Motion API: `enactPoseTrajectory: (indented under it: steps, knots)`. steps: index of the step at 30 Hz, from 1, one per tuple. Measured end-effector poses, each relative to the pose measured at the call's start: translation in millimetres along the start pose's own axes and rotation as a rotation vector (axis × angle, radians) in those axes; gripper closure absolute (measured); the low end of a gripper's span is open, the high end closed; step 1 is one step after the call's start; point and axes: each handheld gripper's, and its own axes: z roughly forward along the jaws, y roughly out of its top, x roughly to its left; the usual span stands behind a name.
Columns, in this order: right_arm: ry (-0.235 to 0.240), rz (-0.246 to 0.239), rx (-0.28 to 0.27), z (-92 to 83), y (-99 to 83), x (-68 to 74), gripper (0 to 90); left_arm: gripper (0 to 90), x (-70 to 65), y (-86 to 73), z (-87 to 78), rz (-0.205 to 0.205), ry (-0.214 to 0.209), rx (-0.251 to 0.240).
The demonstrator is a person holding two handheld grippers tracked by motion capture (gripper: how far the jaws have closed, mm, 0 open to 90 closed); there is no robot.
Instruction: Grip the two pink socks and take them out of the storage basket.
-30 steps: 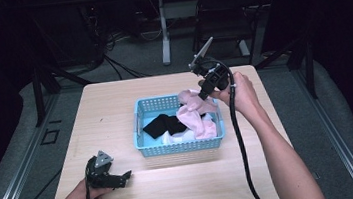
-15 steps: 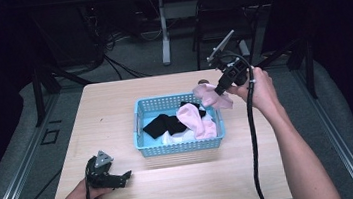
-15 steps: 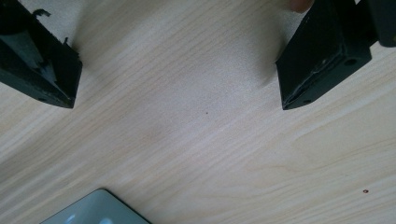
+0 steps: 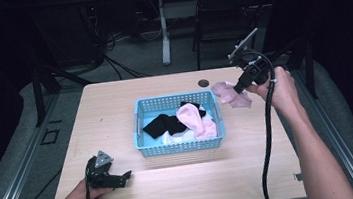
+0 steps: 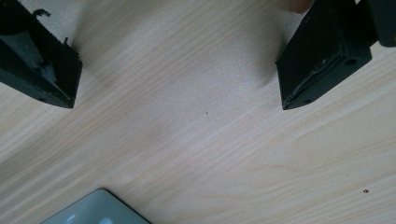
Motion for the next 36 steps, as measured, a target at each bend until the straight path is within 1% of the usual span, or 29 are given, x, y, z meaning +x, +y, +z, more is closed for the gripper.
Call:
enactPoseTrajectory:
  steps: [2, 4, 5, 6, 7, 8, 10, 15, 18, 20, 22, 23, 27, 28, 29, 30, 31, 32, 34, 35, 36]
  knots:
    - [0.0, 0.007, -0.002, -0.2, -2.1, -2.6, 86.4, 0.0, 0.0, 0.0, 0.0, 0.0, 0.0, 0.0]
    - [-0.004, 0.024, 0.0, -0.2, -6.7, -8.2, 86.3, 0.0, 0.1, 0.0, 0.0, 0.001, 0.0, 0.001]
    - [-0.005, 0.05, -0.006, 0.5, -12.0, -13.9, 86.4, 0.0, 0.1, 0.0, -0.1, 0.002, 0.001, 0.001]
    - [-0.005, 0.05, -0.006, 0.5, -12.0, -13.9, 86.4, 0.0, 0.1, 0.0, -0.1, 0.002, 0.001, 0.001]
    - [-0.011, 0.063, 0.005, 1.6, -17.3, -19.7, 86.3, 0.0, 0.0, 0.0, 0.0, 0.0, 0.0, 0.0]
    - [-0.007, 0.073, 0.001, 2.7, -19.3, -21.3, 86.3, 0.0, 0.0, 0.0, 0.0, 0.0, 0.0, 0.0]
    - [-0.015, 0.087, 0.012, 6.1, -25.1, -26.6, 86.3, 0.0, 0.0, 0.0, 0.0, 0.001, 0.001, 0.0]
    - [-0.019, 0.11, 0.034, 15.6, -34.8, -34.3, 86.2, 0.0, 0.0, 0.0, 0.0, 0.0, 0.0, 0.0]
    - [-0.03, 0.117, 0.055, 21.8, -38.7, -38.1, 86.2, 0.0, 0.1, 0.0, 0.0, 0.002, 0.001, 0.0]
    - [-0.03, 0.129, 0.064, 28.4, -42.2, -41.4, 86.2, 0.0, 0.0, 0.0, 0.0, 0.0, 0.0, 0.0]
    - [-0.035, 0.136, 0.065, 31.5, -43.8, -42.6, 86.2, 0.0, 0.0, 0.0, 0.0, 0.0, 0.0, 0.0]
    - [-0.042, 0.145, 0.068, 38.7, -47.2, -45.1, 86.1, 0.0, 0.0, 0.0, 0.0, 0.0, 0.0, 0.0]
    - [-0.034, 0.161, 0.096, 56.2, -54.6, -51.0, 86.0, 0.0, 0.0, 0.0, 0.0, 0.0, 0.0, 0.0]
    - [-0.034, 0.161, 0.096, 56.2, -54.6, -51.0, 86.0, 0.0, 0.0, 0.0, 0.0, 0.0, 0.0, 0.0]
    - [-0.032, 0.173, 0.109, 65.9, -58.3, -53.4, 85.9, 0.0, 0.0, 0.0, 0.0, 0.0, 0.0, 0.0]
    - [-0.023, 0.17, 0.121, 69.9, -59.9, -55.2, 86.0, 0.0, 0.0, 0.0, 0.0, 0.001, 0.0, 0.0]
    - [-0.019, 0.173, 0.124, 74.5, -61.8, -56.2, 85.9, 0.0, 0.0, 0.0, 0.0, 0.001, 0.0, 0.0]
    - [-0.019, 0.189, 0.115, 79.5, -64.1, -55.9, 85.9, 0.0, 0.0, 0.0, 0.0, 0.001, 0.0, 0.0]
    - [-0.016, 0.2, 0.123, 88.9, -67.7, -56.4, 85.6, 0.0, 0.0, 0.0, 0.0, 0.001, 0.0, 0.0]
    - [-0.013, 0.19, 0.139, 93.1, -69.1, -57.6, 85.5, 0.0, 0.1, 0.0, 0.0, 0.002, 0.001, 0.0]
    - [-0.013, 0.19, 0.139, 93.1, -69.1, -57.6, 85.5, 0.0, 0.1, 0.0, 0.0, 0.002, 0.001, 0.0]
